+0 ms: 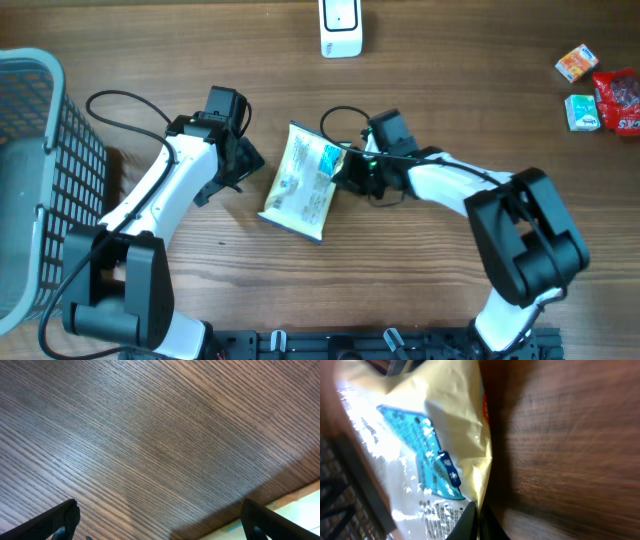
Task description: Scan the item barcode
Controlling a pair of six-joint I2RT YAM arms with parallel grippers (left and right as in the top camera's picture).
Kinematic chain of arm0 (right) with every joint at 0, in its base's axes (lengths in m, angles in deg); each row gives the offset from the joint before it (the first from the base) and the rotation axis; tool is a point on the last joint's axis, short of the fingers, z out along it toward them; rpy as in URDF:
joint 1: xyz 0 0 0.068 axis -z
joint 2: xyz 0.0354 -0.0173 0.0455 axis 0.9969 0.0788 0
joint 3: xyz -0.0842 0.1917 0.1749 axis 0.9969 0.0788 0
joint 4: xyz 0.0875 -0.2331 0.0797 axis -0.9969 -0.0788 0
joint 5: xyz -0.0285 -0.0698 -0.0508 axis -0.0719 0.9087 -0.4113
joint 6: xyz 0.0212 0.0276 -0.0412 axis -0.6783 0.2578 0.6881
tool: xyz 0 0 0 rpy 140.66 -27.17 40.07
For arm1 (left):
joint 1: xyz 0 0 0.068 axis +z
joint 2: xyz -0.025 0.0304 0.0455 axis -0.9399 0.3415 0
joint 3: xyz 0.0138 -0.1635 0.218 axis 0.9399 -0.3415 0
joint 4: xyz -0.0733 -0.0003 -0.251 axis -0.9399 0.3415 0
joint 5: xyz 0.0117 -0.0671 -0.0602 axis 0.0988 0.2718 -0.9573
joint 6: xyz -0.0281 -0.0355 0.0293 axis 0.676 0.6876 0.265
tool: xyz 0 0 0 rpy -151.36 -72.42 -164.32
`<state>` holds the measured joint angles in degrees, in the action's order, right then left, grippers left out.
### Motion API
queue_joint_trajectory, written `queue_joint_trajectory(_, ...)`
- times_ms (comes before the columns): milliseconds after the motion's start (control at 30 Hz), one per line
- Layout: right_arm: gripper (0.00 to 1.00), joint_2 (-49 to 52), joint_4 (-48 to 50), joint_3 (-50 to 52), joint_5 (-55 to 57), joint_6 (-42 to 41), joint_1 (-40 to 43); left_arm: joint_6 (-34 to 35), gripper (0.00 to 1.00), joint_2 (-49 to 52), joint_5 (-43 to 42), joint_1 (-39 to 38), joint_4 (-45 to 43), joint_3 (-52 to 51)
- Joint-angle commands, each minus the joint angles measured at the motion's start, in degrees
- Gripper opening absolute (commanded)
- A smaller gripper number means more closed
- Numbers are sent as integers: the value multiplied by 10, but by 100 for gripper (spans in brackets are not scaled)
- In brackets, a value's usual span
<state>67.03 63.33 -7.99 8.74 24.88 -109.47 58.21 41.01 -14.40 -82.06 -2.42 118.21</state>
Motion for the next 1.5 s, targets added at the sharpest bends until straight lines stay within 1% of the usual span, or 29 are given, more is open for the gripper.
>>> queue_joint_trajectory(0, 4, -49, -18, -6, -78, 115, 30, -3, 100, 7, 1, 3, 0, -7)
queue_joint_trajectory(33, 4, -49, -31, -6, -78, 128, 33, -7, 100, 7, -17, 3, -2, -7)
queue_joint_trajectory(67, 4, -49, -52, -6, -66, 144, 35, -33, 100, 7, -56, 3, -10, -7)
queue_joint_trajectory(100, 9, -49, -73, -6, -55, 162, 35, -100, 100, 7, -164, 3, -47, -17)
queue_joint_trajectory(167, 75, -49, -96, -6, -47, 172, 35, -123, 100, 7, -247, 3, -99, -44)
queue_joint_trajectory(200, 95, -49, -106, -6, -46, 172, 35, -122, 100, 7, -262, 3, -118, -57)
queue_joint_trajectory(233, 99, -49, -117, -6, -45, 172, 35, -123, 100, 7, -284, 3, -152, -82)
queue_joint_trajectory(400, 100, -49, -158, -6, -12, 164, 35, -123, 100, 38, -342, 3, -279, -169)
queue_joint_trajectory(467, 100, -49, -170, -6, -18, 156, 35, -123, 92, 70, -380, 3, -309, -172)
queue_joint_trajectory(500, 100, -49, -173, -6, -21, 157, 34, -123, 85, 90, -414, 3, -328, -172)
queue_joint_trajectory(567, 100, -48, -178, -6, -21, 157, 34, -123, 78, 135, -485, 3, -363, -172)
queue_joint_trajectory(700, 100, -48, -177, -6, -21, 156, 34, -123, 67, 177, -506, 1, -355, -172)
queue_joint_trajectory(733, 100, -48, -177, -6, -21, 156, 34, -123, 60, 177, -508, -1, -351, -172)
queue_joint_trajectory(833, 100, -46, -177, -6, -21, 154, 34, -120, 28, 177, -510, -21, -354, -171)
queue_joint_trajectory(933, 100, -19, -163, -6, -22, 146, 34, -87, 7, 177, -511, -38, -359, -171)
queue_joint_trajectory(967, 100, -3, -155, -6, -24, 140, 34, -80, 8, 177, -515, -45, -367, -171)
queue_joint_trajectory(1000, 99, 16, -145, -6, -40, 140, 34, -71, 23, 177, -515, -54, -373, -171)
queue_joint_trajectory(1033, 100, 43, -127, -6, -76, 140, 33, -61, 41, 177, -516, -68, -385, -171)
queue_joint_trajectory(1067, 99, 59, -113, -6, -104, 140, 33, -56, 48, 177, -516, -78, -391, -171)
queue_joint_trajectory(1100, 100, 70, -101, -6, -124, 140, 33, -43, 77, 177, -516, -90, -401, -171)
queue_joint_trajectory(1133, 100, 74, -99, -6, -129, 140, 33, -33, 80, 177, -516, -99, -410, -171)
queue_joint_trajectory(1167, 100, 74, -101, -6, -128, 141, 33, -29, 78, 177, -516, -107, -416, -171)
queue_joint_trajectory(1200, 99, 74, -101, -6, -129, 141, 33, -27, 72, 177, -515, -113, -422, -171)
queue_joint_trajectory(1233, 94, 74, -101, -6, -129, 141, 33, -27, 57, 177, -513, -119, -428, -171)
queue_joint_trajectory(1300, 73, 74, -103, -6, -129, 142, 33, -11, 34, 177, -503, -121, -429, -171)
queue_joint_trajectory(1333, 63, 74, -104, -6, -129, 141, 33, -4, 27, 177, -498, -121, -429, -171)
queue_joint_trajectory(1367, 54, 74, -106, -6, -129, 142, 33, -2, 22, 177, -496, -120, -430, -171)
queue_joint_trajectory(1400, 51, 73, -107, -6, -129, 142, 34, -2, 18, 177, -496, -120, -433, -171)
queue_joint_trajectory(1467, 50, 72, -109, -6, -129, 144, 39, -2, 16, 177, -497, -114, -433, -171)
